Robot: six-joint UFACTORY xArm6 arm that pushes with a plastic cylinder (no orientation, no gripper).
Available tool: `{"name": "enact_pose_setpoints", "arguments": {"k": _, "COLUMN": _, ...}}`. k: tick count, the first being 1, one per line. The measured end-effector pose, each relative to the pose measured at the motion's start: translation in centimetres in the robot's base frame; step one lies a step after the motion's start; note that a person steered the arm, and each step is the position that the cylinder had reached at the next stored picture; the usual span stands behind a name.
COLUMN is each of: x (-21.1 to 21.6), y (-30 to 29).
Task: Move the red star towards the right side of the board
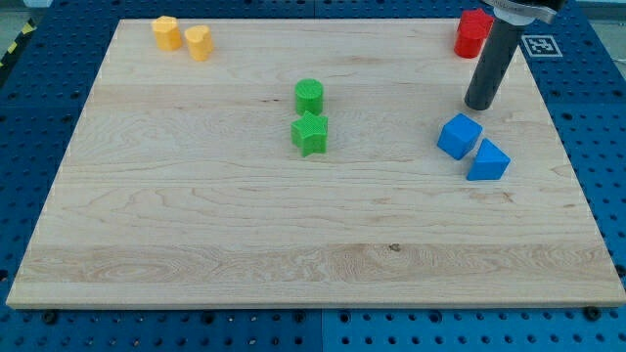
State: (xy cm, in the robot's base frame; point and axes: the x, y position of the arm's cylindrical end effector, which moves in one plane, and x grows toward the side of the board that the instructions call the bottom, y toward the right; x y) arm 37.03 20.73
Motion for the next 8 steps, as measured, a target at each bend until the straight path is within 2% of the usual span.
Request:
{"name": "enact_pose_setpoints", "arguments": {"k": 1, "x": -0.6, "y": -1.2}}
{"name": "enact_pose_setpoints", "arguments": {"k": 2, "x": -4.3, "y": -5.3}}
{"name": "enact_pose_setpoints", "arguments": {"k": 3, "x": -9.5, "y": -7.2}}
{"name": "enact_pose_setpoints", "arguments": {"k": 4, "x": -15.9, "y": -6.6}}
{"name": "enact_pose_setpoints", "arguments": {"k": 5, "x": -17.7, "y": -6.2}}
{"name": "enact_pose_setpoints", "arguments": {"k": 8, "x": -17.9, "y": -4.2}}
